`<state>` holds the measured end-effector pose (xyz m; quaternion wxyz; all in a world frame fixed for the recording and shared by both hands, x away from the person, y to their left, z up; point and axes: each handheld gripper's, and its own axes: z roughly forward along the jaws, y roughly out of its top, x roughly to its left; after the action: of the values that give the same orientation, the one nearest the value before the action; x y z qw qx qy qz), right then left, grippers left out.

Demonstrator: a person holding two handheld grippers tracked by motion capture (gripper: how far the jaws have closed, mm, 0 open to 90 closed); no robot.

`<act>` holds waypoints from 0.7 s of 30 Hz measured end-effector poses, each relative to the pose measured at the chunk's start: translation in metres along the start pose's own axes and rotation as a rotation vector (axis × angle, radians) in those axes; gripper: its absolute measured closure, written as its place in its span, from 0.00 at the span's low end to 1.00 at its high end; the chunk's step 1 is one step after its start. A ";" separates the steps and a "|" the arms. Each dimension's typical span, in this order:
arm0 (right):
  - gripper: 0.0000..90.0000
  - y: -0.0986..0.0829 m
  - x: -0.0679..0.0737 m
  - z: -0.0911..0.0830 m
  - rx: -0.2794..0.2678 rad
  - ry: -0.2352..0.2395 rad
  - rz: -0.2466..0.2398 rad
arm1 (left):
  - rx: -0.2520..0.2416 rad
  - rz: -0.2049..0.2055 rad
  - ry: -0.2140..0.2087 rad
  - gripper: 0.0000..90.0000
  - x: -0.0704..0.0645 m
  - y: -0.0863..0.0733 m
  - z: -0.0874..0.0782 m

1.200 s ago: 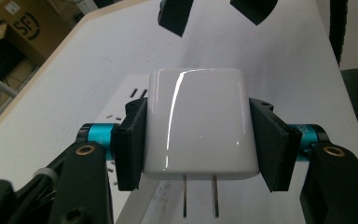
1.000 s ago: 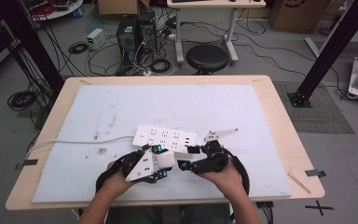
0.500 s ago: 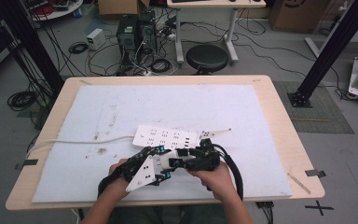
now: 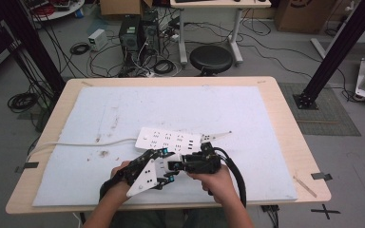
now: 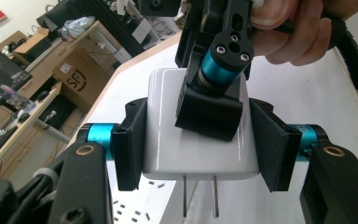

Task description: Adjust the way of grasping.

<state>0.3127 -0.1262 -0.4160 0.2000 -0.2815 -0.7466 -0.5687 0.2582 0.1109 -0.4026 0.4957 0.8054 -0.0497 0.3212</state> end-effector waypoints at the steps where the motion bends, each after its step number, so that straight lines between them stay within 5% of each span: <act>1: 0.63 0.000 0.000 0.000 -0.005 -0.001 0.003 | 0.001 0.005 0.000 0.47 0.000 0.000 0.000; 5: 0.67 0.000 -0.001 0.001 0.002 0.009 0.015 | 0.013 0.028 0.008 0.47 -0.001 0.001 -0.001; 11: 0.70 0.001 0.000 0.000 -0.003 0.014 0.010 | 0.029 -0.054 -0.006 0.41 0.005 0.000 0.000; 15: 0.70 0.003 0.001 -0.010 -0.038 -0.026 -0.001 | 0.030 -0.140 0.007 0.26 0.012 -0.005 -0.008; 21: 0.70 0.011 0.009 -0.025 -0.062 -0.109 -0.089 | 0.048 -0.266 0.060 0.22 0.031 -0.014 -0.036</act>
<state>0.3119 -0.1467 -0.3953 0.1245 -0.2846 -0.7504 -0.5835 0.2718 0.1553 -0.3851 0.5158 0.8065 0.0800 0.2776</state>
